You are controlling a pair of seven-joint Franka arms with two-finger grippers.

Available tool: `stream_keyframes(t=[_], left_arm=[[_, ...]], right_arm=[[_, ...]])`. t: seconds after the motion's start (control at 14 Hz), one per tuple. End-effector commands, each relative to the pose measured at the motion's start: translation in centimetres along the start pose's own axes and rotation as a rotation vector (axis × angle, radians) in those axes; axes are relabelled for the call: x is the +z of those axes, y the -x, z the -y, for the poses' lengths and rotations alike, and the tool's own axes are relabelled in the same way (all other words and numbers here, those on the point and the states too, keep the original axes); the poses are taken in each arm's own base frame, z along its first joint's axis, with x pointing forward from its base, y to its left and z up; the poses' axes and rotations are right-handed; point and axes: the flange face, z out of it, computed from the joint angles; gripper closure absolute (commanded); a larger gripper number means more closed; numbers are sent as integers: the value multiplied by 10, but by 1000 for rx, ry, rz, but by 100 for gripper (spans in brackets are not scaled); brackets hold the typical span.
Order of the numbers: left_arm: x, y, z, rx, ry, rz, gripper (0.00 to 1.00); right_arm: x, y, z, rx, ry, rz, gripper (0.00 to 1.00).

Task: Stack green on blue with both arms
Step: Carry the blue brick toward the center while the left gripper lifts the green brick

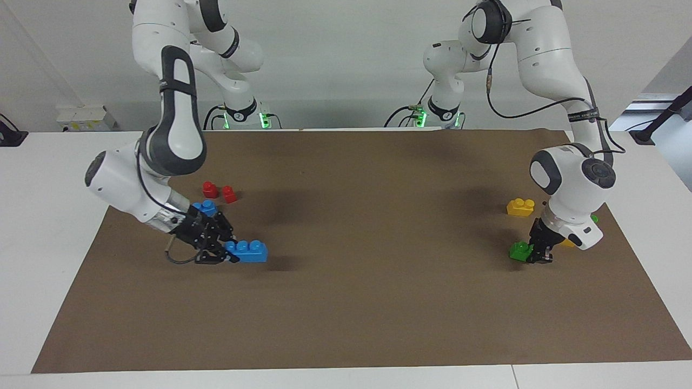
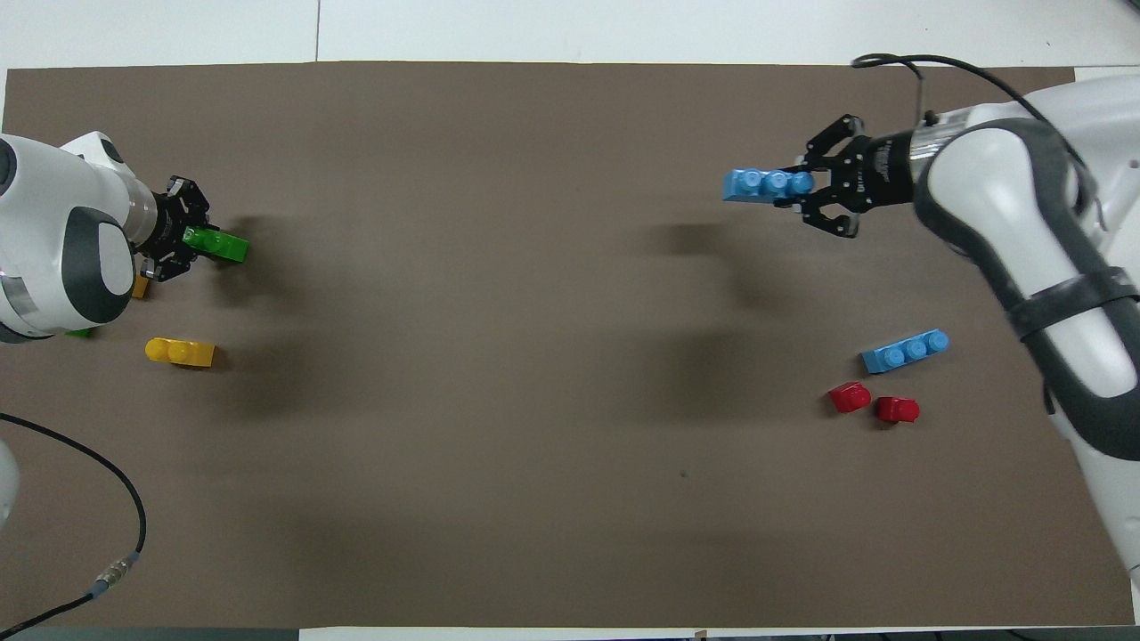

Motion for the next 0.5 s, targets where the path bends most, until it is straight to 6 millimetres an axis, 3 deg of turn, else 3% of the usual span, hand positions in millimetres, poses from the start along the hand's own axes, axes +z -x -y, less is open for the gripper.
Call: stream_keyframes(t=[0.0,0.07,0.14,0.29,0.43], left_arm=[[-30,7,-5,1,16,14,100],[-42,11,-5,5,11,22,100],[-58,17,-5,11,6,30,100],[-94,34,-4,33,-4,43,100],[-122,56,-3,21,-22,59,100]], right_arm=[[51,70,-7,-8,-32,-11,100],[78,107,-22,-23,-12,-7,100],[99,131,-34,10,14,-4,100],[134,166,-55,51,65,-8,100],[160,180,-71,96,108,-20,100]])
